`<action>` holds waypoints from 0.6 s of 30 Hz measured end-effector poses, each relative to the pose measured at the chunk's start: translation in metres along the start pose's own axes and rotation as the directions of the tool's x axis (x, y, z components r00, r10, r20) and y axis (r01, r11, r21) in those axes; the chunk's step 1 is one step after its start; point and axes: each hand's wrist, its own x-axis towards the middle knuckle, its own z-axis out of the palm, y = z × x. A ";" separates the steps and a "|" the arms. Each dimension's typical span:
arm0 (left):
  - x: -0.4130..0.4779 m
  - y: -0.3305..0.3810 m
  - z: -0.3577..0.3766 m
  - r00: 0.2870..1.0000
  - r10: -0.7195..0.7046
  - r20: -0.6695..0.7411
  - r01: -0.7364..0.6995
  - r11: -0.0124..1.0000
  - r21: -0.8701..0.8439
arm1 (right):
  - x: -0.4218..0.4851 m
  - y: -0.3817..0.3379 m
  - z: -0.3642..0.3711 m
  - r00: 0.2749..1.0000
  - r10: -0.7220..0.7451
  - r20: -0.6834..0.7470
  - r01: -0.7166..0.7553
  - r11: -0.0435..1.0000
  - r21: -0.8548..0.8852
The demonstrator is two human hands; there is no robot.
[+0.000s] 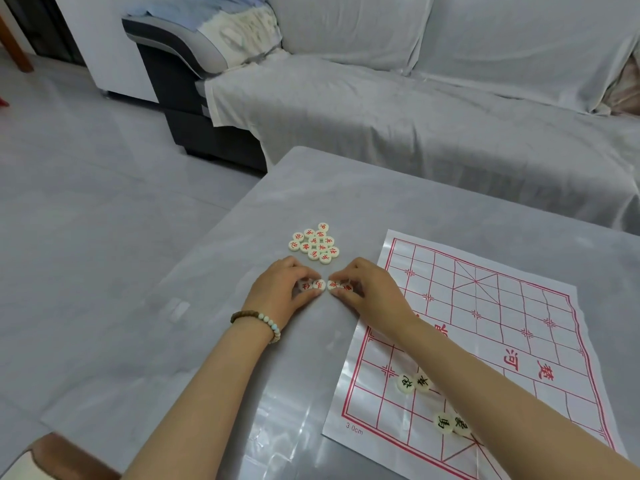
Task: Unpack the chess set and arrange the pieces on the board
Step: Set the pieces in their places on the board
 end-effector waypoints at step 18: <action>0.067 0.142 0.075 0.966 0.227 0.123 -0.221 0.974 -0.058 | -0.093 0.113 -0.125 0.912 0.288 -0.293 -0.295 0.955 0.021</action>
